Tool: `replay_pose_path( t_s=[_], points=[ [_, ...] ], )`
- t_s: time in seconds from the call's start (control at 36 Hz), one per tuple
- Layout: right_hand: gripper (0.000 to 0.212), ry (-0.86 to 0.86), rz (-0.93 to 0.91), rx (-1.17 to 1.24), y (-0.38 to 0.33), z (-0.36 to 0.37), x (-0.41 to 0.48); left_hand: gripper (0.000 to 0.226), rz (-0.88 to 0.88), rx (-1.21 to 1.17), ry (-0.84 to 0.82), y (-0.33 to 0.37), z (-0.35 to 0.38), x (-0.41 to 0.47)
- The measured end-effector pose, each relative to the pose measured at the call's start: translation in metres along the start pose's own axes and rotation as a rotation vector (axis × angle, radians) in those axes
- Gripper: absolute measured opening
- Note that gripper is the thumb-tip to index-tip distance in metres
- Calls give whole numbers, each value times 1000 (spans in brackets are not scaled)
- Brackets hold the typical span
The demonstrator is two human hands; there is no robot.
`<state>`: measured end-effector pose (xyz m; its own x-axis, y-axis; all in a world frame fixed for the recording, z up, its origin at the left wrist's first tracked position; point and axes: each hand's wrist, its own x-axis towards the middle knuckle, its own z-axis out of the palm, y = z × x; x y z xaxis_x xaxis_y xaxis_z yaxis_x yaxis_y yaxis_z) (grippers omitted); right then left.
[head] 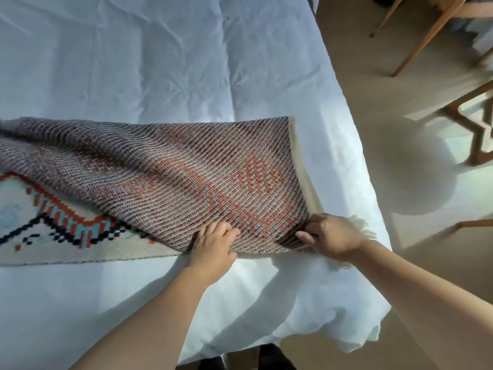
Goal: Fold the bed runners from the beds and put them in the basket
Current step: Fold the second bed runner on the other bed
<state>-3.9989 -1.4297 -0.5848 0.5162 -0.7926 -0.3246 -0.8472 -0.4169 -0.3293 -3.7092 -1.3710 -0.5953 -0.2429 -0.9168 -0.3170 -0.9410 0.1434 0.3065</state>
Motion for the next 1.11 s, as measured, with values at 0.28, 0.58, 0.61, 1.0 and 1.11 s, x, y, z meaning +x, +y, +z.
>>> replay_pose_path(
  t_s=[0.28,0.58,0.61,1.0,1.11],
  points=[
    [34,199,458,519,13,-23,70,50,213,-7,128,32,30,24],
    [25,255,321,93,27,-20,68,42,377,21,90,71,46,44],
    [30,246,288,30,21,-15,62,46,332,29,45,71,43,42],
    [64,81,120,-91,-89,-2,96,58,-4,-45,27,-17,-8,-22],
    [74,-17,-26,-101,-160,19,117,59,-95,-42,42,-76,-23,-57]
  ],
)
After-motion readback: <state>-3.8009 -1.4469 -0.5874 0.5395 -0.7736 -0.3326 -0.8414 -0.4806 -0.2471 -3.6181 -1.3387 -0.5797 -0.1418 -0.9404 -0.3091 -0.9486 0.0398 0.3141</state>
